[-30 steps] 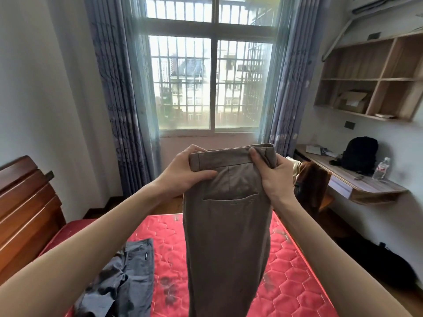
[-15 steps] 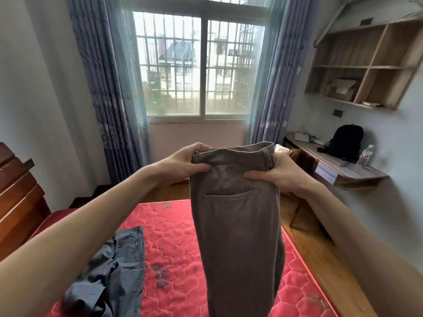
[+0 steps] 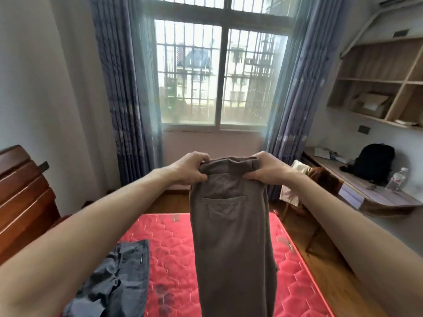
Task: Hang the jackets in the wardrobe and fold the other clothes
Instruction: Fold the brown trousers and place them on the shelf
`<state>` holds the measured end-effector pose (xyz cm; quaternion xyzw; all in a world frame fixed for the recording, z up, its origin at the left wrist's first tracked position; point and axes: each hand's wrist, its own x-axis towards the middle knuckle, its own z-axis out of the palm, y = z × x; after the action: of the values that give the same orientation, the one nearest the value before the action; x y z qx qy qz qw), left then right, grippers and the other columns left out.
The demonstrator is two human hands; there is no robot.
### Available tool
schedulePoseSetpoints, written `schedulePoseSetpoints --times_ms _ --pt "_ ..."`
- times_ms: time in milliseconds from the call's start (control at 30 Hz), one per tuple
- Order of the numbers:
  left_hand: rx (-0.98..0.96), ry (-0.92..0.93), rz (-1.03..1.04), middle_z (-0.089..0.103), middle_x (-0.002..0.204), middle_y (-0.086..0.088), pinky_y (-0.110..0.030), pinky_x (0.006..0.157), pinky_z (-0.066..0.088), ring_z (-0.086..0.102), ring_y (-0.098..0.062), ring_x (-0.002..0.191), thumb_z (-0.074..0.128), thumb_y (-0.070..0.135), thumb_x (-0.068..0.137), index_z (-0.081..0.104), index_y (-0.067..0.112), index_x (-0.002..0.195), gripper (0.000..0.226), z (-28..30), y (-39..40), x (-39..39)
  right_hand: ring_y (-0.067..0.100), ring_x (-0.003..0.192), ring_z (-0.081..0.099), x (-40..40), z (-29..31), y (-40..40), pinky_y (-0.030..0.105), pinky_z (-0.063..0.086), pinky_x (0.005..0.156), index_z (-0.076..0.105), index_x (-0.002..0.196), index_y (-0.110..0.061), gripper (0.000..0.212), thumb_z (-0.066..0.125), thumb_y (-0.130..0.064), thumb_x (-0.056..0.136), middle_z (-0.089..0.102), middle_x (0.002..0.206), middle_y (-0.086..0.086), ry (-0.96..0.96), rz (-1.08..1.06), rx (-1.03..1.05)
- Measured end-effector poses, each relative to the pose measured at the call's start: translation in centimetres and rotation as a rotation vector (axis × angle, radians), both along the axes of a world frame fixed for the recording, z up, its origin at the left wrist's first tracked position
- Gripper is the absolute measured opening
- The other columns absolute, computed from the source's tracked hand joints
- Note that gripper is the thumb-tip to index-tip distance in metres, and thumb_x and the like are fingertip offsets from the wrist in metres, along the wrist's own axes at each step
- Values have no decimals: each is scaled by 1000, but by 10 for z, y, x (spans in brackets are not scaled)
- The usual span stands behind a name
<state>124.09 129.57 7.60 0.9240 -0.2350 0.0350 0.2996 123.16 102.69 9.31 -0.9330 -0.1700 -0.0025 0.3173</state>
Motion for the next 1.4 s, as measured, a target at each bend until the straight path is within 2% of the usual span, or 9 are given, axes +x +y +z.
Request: schedulePoseSetpoints --times_ms 133,233,367,500,667,867,967,1167,1400 --pt "-85 -50 114 71 87 2 -34 75 56 70 -26 92 63 1 82 68 19 97 24 -1 9 50 24 82 67 57 14 22 48 57 77 69 75 -19 11 72 -24 84 70 77 -3 -205 -78 -251" --pt "-192 -146 130 75 88 2 -45 82 61 71 -20 89 59 3 81 78 16 99 29 18 9 81 26 88 69 83 28 19 42 55 74 73 87 -22 10 65 -25 93 74 87 -2 -407 -116 -274" --pt "-290 -367 124 79 97 2 -42 87 57 71 -17 94 55 4 82 81 19 106 39 58 -12 103 33 83 69 97 56 1 42 51 66 73 97 -16 11 62 -20 99 74 85 8 -668 -187 -253" --pt "-439 -524 125 80 105 6 -37 91 58 72 -11 100 56 2 84 80 21 114 44 71 -32 101 37 73 68 85 69 -15 40 46 60 70 109 -13 12 64 -17 100 73 80 14 -837 -224 -269" --pt "-463 -533 7 77 116 12 -38 95 59 71 -8 109 63 -1 90 77 29 121 46 27 -45 53 36 62 69 29 17 -46 34 45 52 71 115 -10 21 72 -14 95 73 76 10 -979 -150 -313" --pt "-136 -379 52 73 127 12 -30 96 54 67 -11 119 63 15 92 72 32 129 42 -108 -40 -21 28 84 71 -38 -123 -56 39 47 61 66 122 -34 41 44 -55 94 75 91 -2 -518 -94 -226" --pt "-14 -114 17 73 127 3 -39 89 57 68 -23 118 44 29 90 65 37 131 47 -215 -35 -65 25 96 70 -67 -218 -55 37 39 65 68 119 -39 30 57 -39 92 78 100 -3 -224 -40 -274" --pt "377 288 -84 73 124 -3 -44 86 52 68 -31 114 41 11 86 55 41 136 60 -442 -36 -185 26 109 68 -171 -443 -59 41 48 78 55 122 -38 25 52 -34 97 73 111 -3 162 65 -470" --pt "574 594 -253 68 132 -6 -42 95 45 62 -34 123 42 6 93 57 32 137 53 -573 -62 -306 22 117 65 -297 -584 -69 37 46 89 52 137 -41 33 41 -39 105 67 125 -2 496 213 -531"
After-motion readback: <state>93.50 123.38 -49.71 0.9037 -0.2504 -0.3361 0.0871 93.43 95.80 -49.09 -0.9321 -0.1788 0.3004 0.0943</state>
